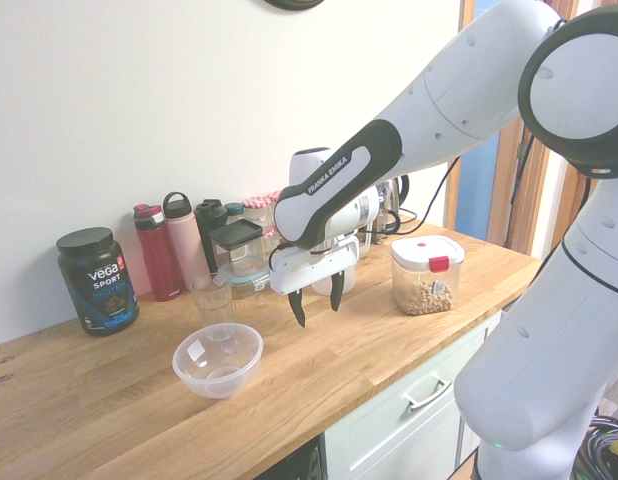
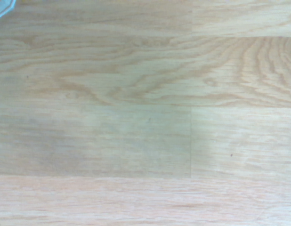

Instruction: Pour me some water

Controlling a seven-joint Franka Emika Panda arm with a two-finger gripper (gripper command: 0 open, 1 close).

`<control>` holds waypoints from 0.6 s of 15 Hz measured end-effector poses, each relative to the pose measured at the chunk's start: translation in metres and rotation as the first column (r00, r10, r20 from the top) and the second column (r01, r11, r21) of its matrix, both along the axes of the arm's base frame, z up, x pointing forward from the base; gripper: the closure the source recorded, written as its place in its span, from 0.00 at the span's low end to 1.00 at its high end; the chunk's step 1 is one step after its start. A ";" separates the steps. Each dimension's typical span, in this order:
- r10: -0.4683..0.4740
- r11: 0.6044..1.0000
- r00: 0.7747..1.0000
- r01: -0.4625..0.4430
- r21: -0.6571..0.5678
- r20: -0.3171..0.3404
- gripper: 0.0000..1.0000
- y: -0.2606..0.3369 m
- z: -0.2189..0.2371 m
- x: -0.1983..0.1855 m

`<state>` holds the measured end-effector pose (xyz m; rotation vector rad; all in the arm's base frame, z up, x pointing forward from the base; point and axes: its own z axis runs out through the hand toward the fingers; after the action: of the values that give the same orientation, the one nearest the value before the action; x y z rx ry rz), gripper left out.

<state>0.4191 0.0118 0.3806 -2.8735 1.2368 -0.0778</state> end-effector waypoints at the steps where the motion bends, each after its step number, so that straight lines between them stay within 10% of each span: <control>1: 0.000 1.000 1.000 0.000 0.000 0.000 0.00 0.000 0.000 0.000; 9: 0.312 0.949 0.950 -0.311 -0.052 0.026 0.00 -0.037 0.101 -0.024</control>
<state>0.3955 -0.0252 0.4818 -3.0521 0.7710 -0.1520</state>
